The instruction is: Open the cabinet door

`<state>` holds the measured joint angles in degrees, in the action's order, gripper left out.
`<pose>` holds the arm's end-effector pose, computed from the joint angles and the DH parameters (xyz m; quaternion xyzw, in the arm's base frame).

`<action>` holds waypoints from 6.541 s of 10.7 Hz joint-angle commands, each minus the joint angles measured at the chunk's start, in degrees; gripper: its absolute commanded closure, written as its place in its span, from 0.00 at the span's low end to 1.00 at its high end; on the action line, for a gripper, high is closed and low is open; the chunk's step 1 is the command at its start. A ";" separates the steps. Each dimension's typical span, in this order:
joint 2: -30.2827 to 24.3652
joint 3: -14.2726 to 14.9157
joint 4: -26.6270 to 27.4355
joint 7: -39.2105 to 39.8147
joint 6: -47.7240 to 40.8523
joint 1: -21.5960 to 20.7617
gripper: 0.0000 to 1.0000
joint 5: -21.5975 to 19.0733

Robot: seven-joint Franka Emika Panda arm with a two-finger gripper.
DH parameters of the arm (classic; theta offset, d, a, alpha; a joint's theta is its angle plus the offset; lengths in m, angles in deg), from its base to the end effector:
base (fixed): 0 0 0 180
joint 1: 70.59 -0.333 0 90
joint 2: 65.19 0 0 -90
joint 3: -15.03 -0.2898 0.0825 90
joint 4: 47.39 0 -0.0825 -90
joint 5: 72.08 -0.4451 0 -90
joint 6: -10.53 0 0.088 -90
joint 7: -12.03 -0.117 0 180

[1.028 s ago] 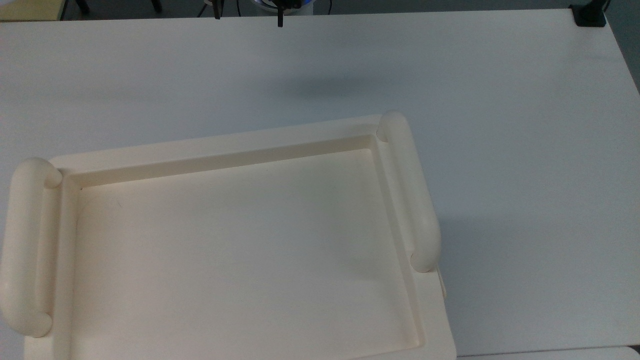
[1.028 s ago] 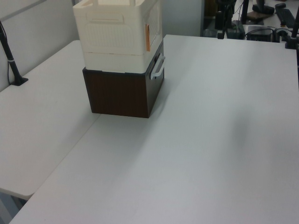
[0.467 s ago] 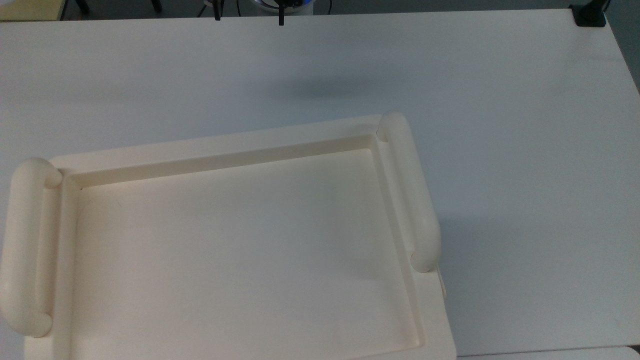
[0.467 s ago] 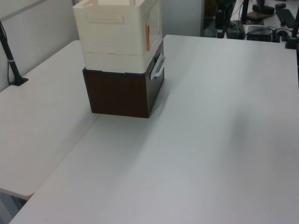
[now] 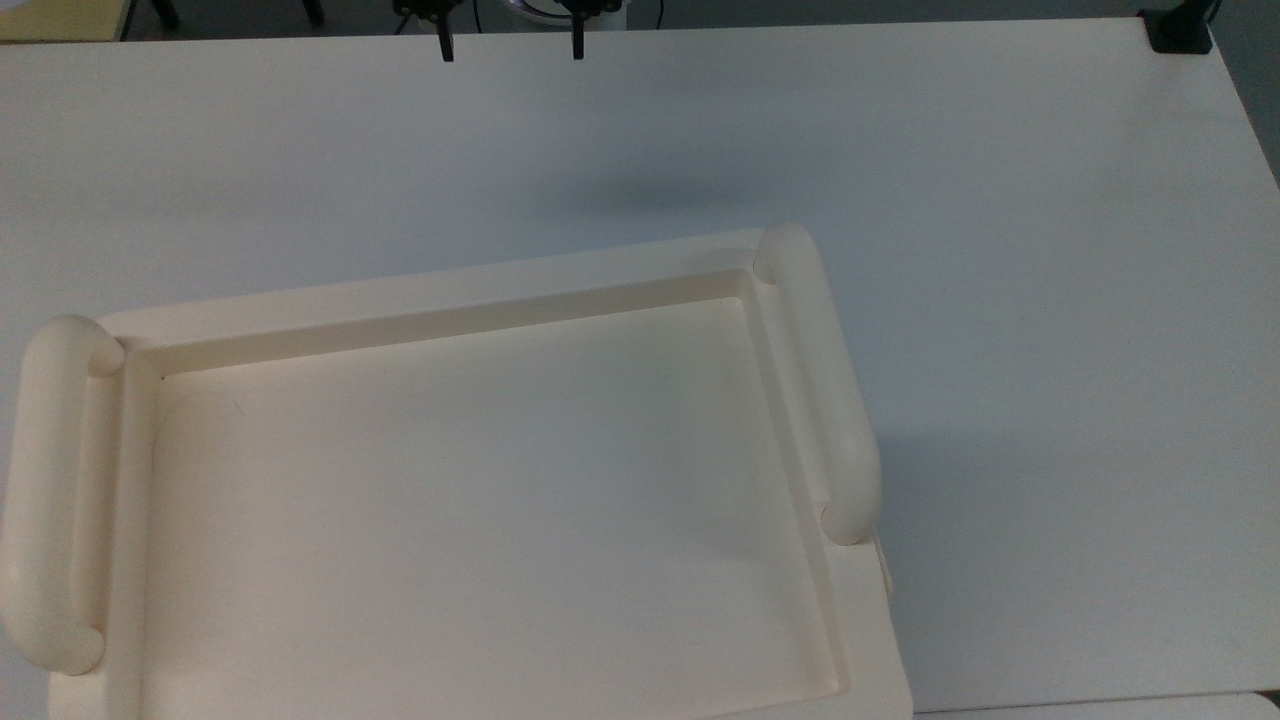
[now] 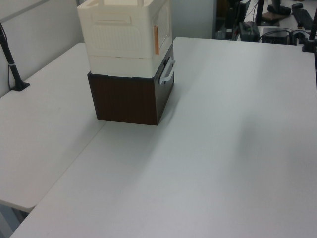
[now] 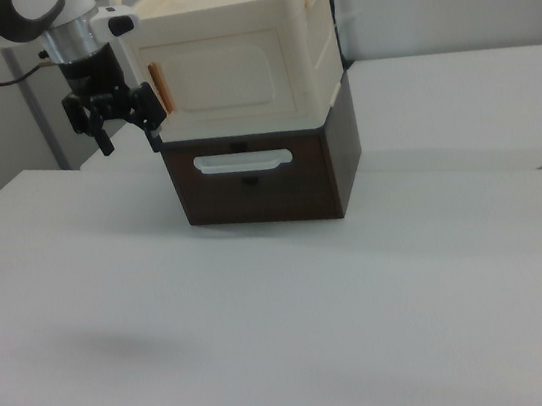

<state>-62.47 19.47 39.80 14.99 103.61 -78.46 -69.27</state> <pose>0.6346 0.0335 0.5900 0.9977 0.0564 0.0278 0.0262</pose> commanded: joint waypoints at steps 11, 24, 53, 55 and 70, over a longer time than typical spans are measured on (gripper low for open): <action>13.62 -0.57 -6.33 -5.15 41.62 -3.64 0.29 -1.57; 15.22 -1.72 -6.60 -5.94 45.52 -5.13 0.73 -1.22; 4.32 -1.89 -6.77 -3.91 14.45 -3.28 0.16 -2.79; 6.15 -1.90 -6.68 -7.86 26.13 -5.39 0.11 -3.07; 11.18 -1.02 -6.25 -8.32 45.46 -7.95 0.10 -1.05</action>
<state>-49.10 17.93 32.48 6.97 151.13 -86.88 -71.43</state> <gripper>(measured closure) 0.101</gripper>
